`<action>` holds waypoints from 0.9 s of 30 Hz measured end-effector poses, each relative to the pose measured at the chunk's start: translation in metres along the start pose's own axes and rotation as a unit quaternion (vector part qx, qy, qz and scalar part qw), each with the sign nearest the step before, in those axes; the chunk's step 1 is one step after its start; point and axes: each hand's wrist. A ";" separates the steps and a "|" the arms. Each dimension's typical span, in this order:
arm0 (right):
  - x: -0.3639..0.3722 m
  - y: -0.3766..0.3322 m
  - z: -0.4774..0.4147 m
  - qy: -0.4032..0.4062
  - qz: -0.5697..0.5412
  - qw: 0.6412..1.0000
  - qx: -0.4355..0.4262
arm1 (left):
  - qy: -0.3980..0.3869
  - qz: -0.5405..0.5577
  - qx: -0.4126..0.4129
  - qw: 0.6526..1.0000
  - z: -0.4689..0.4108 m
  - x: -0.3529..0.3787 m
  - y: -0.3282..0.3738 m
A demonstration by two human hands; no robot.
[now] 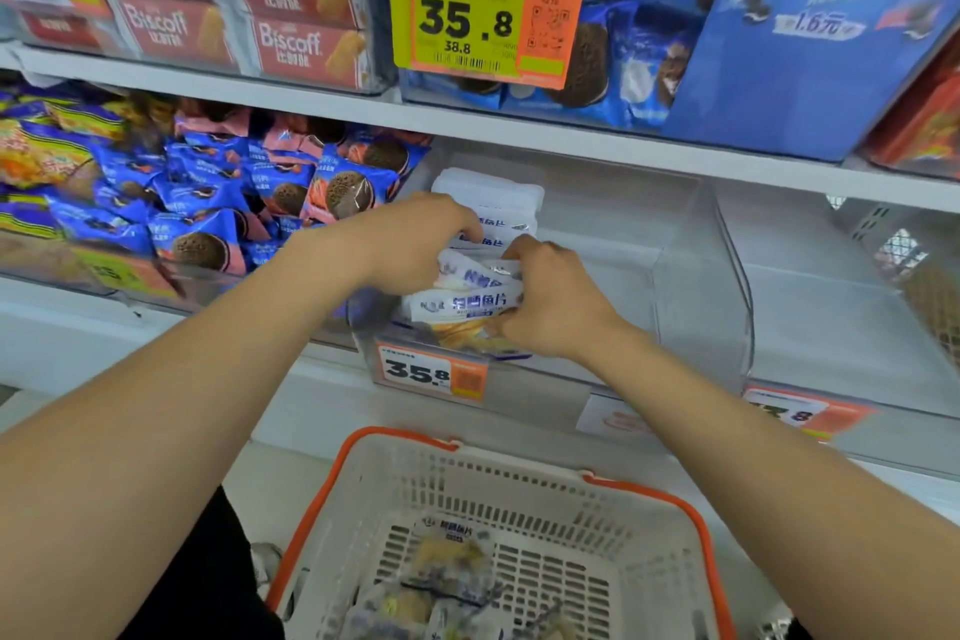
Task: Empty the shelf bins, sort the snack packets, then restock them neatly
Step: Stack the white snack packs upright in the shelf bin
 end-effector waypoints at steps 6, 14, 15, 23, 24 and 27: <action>0.017 -0.013 0.009 -0.023 -0.072 0.996 0.045 | 0.019 0.010 0.026 0.999 0.015 0.013 0.010; -0.013 -0.005 0.033 -0.019 -0.104 0.993 0.056 | 0.025 -0.035 0.005 0.999 0.022 0.032 0.014; -0.015 -0.004 0.039 0.057 -0.107 0.992 0.037 | 0.058 -0.037 0.002 0.998 0.025 0.031 0.018; -0.027 -0.002 0.149 -0.178 -0.030 0.979 -0.095 | -0.061 0.165 0.134 0.975 0.092 0.033 0.084; -0.016 0.006 0.157 -0.252 0.027 0.963 -0.093 | -0.118 0.126 0.146 0.974 0.094 0.048 0.090; 0.036 0.036 0.166 -0.393 0.148 0.906 -0.053 | -0.251 0.028 0.127 0.959 0.089 0.108 0.103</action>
Point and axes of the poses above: each hand's wrist, its own z-axis away from the middle knuckle, its own x-axis out of the palm, y = z × x, and after that the axes turned 3 degrees about -z, right-handed
